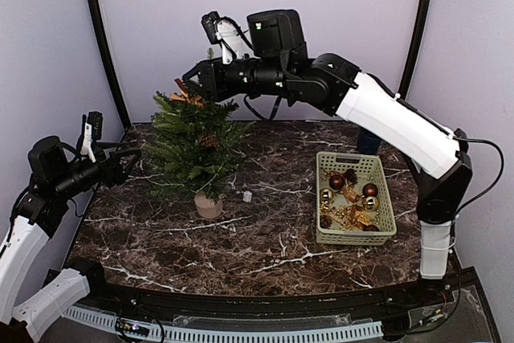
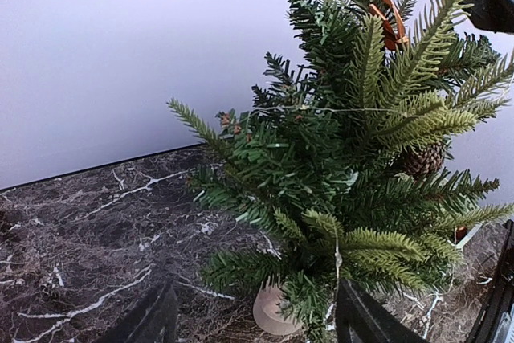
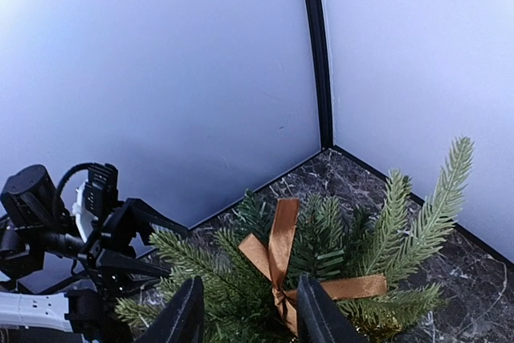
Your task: Decorate the small christmas tree
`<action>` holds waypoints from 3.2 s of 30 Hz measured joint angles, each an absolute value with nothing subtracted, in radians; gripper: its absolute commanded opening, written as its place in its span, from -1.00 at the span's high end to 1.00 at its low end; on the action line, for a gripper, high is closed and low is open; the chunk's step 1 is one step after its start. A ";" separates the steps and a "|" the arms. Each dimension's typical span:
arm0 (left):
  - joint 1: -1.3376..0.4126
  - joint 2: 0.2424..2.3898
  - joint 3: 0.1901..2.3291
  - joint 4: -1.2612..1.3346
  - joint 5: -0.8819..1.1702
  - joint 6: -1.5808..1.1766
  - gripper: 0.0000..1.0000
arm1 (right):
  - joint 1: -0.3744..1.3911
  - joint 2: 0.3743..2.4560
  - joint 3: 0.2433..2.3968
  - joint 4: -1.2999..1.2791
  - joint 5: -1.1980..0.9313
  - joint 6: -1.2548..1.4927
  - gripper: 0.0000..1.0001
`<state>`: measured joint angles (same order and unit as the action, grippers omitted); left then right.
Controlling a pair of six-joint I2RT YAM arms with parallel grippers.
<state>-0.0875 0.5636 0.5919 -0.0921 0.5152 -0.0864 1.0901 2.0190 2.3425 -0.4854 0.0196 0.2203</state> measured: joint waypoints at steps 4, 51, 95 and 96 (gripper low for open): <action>-0.088 0.563 0.592 -0.092 0.514 -0.086 -0.40 | 1.090 1.975 2.317 -0.455 0.017 0.219 0.15; -0.150 0.554 0.484 -0.063 0.452 -0.356 -0.40 | 0.367 1.593 1.007 -0.404 0.152 0.415 -0.04; -0.590 0.690 0.834 -0.238 0.362 -0.403 -0.23 | 0.307 1.316 1.026 -0.408 -0.095 0.243 0.19; -0.617 0.696 0.848 -0.237 0.350 -0.416 -0.22 | 0.320 1.274 1.025 -0.417 -0.120 0.243 0.18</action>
